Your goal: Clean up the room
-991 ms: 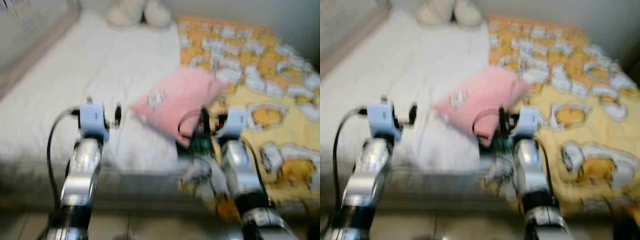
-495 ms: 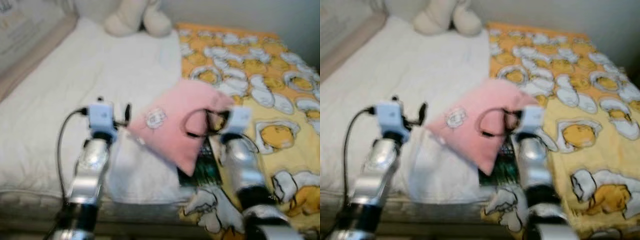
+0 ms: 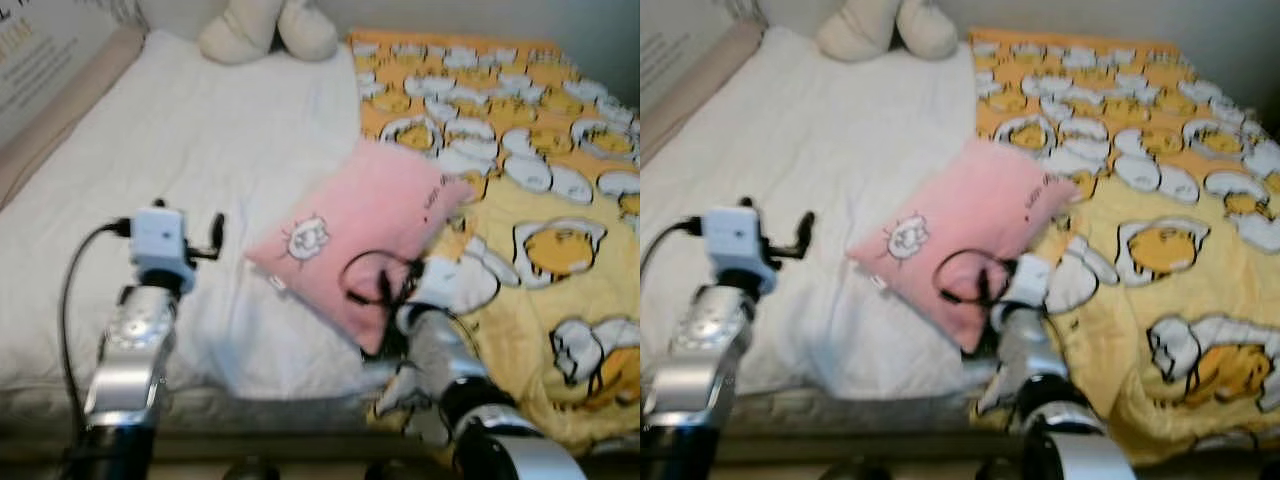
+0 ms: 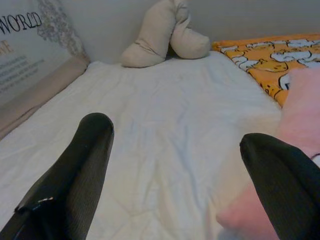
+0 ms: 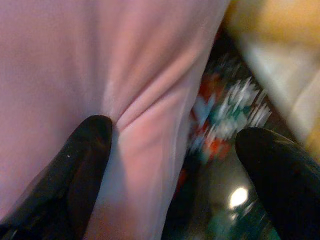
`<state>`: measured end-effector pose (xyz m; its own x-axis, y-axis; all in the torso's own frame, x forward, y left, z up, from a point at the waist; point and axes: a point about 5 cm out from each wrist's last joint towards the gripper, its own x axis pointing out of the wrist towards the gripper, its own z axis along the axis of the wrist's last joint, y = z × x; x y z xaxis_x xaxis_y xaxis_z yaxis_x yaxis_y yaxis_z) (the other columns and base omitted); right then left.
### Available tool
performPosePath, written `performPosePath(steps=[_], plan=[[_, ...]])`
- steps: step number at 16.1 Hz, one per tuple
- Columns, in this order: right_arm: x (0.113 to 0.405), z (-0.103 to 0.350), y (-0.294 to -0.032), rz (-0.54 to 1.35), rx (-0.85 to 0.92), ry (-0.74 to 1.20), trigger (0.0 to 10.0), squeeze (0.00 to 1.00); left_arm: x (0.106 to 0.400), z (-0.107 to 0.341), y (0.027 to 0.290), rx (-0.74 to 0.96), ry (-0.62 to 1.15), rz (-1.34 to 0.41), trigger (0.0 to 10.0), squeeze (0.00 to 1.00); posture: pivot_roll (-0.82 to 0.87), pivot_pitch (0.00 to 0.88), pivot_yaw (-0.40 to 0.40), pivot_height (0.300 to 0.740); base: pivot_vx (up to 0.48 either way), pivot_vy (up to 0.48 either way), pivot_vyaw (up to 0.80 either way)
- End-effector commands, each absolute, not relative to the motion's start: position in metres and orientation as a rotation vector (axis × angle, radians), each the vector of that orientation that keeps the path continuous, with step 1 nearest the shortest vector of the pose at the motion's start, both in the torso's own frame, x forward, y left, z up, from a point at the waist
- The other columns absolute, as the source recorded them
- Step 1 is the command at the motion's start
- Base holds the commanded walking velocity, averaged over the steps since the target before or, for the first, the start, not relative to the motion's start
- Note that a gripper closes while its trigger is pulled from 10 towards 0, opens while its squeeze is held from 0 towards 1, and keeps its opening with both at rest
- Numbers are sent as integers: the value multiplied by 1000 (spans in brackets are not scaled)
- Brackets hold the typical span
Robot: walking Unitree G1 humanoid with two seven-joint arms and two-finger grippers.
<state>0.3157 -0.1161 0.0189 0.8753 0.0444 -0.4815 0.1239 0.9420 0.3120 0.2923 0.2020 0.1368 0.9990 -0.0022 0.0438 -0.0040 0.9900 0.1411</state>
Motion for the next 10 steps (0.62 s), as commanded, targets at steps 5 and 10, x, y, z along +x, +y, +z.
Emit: performPosePath(steps=[5, 10], plan=[[331, 44, -100, 105, 270, 354, 10000, 0, 287, 145, 195, 148, -55, -23, 10000, 0, 89, 134, 15, 740, 0, 0, 0], [331, 44, -88, 168, 268, 322, 10000, 0, 284, 144, 189, 143, -44, -35, 10000, 0, 95, 135, 18, 740, 0, 0, 0]])
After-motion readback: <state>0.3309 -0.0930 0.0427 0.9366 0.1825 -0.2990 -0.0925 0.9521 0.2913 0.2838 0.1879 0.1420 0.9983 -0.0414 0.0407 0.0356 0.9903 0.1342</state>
